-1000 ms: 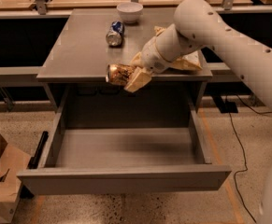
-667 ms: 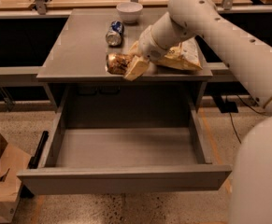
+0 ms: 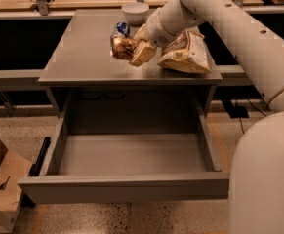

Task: Pick orange can from top drawer and place on counter

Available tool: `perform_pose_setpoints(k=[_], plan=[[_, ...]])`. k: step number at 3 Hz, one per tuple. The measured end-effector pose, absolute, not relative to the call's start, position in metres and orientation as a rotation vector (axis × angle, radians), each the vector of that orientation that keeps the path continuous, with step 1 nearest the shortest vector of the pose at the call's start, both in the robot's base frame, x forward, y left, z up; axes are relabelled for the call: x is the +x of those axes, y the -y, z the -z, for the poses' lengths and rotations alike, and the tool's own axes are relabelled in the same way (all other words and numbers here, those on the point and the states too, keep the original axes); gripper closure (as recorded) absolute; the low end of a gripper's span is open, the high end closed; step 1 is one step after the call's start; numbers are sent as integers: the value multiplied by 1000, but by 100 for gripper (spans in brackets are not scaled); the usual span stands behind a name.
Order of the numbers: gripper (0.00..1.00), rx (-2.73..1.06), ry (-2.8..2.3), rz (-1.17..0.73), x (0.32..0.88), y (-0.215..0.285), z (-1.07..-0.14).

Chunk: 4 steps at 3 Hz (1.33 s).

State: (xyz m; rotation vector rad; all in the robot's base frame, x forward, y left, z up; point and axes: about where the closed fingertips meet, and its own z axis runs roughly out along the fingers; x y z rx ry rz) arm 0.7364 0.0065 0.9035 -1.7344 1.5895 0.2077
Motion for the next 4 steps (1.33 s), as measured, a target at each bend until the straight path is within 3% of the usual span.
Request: perform_pose_setpoints(k=[2,3,4], plan=[[100,-1693,-1577,-124,764,-18,-910],[85,-1704,-1562,-50,790,-29,-916],[62,-1717,-1560,-38,807,-38,-910]])
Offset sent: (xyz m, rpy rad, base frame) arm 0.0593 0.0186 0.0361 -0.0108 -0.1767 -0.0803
